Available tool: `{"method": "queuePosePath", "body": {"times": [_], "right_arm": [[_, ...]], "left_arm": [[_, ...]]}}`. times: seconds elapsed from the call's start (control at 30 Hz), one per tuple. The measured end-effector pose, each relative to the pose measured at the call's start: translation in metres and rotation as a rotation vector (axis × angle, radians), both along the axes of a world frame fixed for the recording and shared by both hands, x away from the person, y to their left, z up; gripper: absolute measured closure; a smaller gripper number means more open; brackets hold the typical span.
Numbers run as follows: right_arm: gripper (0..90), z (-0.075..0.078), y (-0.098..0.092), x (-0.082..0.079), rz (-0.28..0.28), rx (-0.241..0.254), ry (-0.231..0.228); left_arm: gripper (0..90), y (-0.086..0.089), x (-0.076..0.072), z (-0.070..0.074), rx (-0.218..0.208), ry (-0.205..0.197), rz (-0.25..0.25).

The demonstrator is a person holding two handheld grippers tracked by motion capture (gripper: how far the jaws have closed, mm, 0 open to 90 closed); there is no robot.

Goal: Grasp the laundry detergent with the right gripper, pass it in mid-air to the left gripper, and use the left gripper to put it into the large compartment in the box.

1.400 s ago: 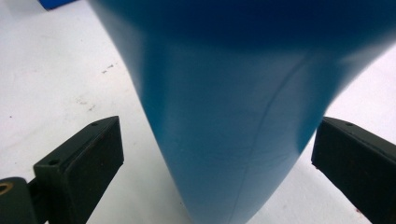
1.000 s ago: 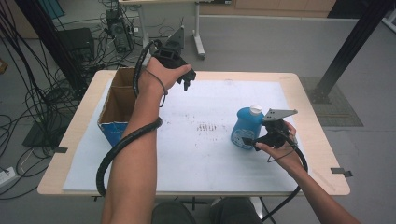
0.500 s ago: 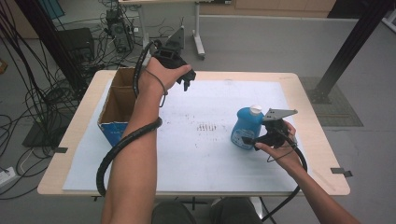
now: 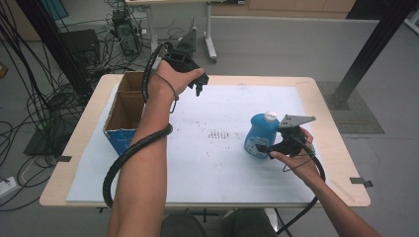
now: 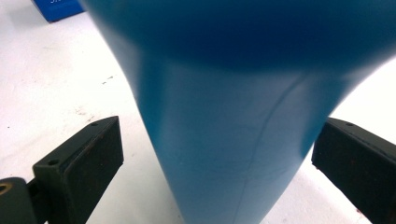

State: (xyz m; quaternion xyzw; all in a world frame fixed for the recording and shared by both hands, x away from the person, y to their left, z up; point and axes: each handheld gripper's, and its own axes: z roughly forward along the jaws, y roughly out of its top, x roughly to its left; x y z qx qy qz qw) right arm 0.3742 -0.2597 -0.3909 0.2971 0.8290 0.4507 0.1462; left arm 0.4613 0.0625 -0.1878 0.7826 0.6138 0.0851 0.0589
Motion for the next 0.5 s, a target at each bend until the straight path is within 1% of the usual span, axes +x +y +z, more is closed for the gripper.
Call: {"method": "queuePosePath", "body": {"times": [0.5], "right_arm": [[1.9, 0.0001, 0.001, 0.0, 0.0, 0.004, -0.005]], "left_arm": [[6.1, 0.0039, 0.0003, 0.0002, 0.0, -0.001, 0.007]]}}
